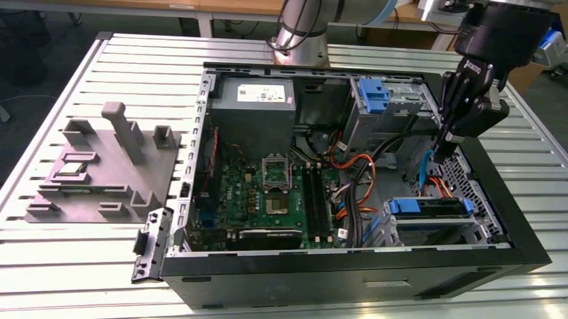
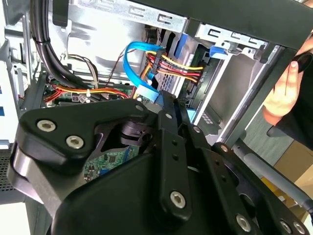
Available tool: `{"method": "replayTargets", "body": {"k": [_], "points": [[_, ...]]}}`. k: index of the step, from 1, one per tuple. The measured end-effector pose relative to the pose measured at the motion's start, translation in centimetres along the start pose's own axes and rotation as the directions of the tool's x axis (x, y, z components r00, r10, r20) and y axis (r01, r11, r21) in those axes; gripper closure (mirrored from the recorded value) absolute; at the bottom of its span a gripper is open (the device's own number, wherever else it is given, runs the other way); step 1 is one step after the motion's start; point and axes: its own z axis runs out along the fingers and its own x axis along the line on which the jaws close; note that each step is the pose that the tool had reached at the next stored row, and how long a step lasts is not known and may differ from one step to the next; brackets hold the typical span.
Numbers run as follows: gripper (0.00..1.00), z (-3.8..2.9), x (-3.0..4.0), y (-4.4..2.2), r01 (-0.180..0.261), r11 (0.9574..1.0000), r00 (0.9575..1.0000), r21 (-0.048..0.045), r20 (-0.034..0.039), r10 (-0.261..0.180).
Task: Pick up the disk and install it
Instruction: 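Insert the second disk wire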
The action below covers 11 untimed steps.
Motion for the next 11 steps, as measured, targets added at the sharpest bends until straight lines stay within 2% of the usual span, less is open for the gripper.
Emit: {"method": "replayTargets", "body": {"k": [3,7,11], "points": [[0.84,0.08,0.22,0.22,0.007,1.0000,1.0000,0.0036,0.0003,-0.007],[0.84,0.15,0.34,0.22,0.034,0.9993,0.9994,0.0133,0.0004,-0.034],[0.84,0.16,0.36,0.22,0.038,0.9992,0.9993,0.0147,0.0004,-0.038]]}}
